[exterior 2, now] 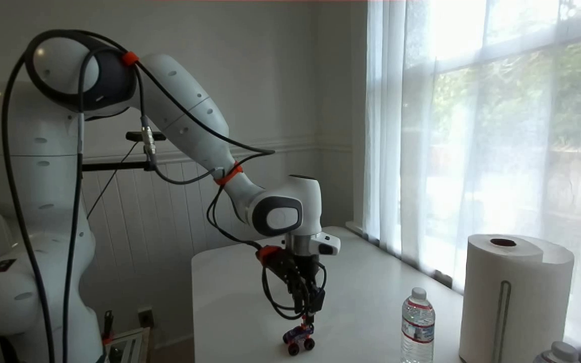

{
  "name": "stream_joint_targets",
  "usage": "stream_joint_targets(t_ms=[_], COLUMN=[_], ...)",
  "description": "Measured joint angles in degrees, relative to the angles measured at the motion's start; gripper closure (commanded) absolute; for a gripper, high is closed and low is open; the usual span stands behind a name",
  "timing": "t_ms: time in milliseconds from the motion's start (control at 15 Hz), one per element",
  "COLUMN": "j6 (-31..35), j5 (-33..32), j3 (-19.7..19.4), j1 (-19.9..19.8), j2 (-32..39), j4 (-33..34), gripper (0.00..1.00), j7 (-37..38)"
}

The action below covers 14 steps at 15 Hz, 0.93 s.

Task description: Move the toy man from the toy truck to the table

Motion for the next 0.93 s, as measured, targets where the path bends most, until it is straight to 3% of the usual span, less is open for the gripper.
stream_joint_targets(t_ms=[733,933], j6=[2.08,2.14], j5=[1.43,1.55], j3=[0.08,0.08], j1=[0.00,0.00], j2=[0.94,1.12], j4=[0.04,0.06], gripper=[0.62,0.71], j7=[0.00,0.00])
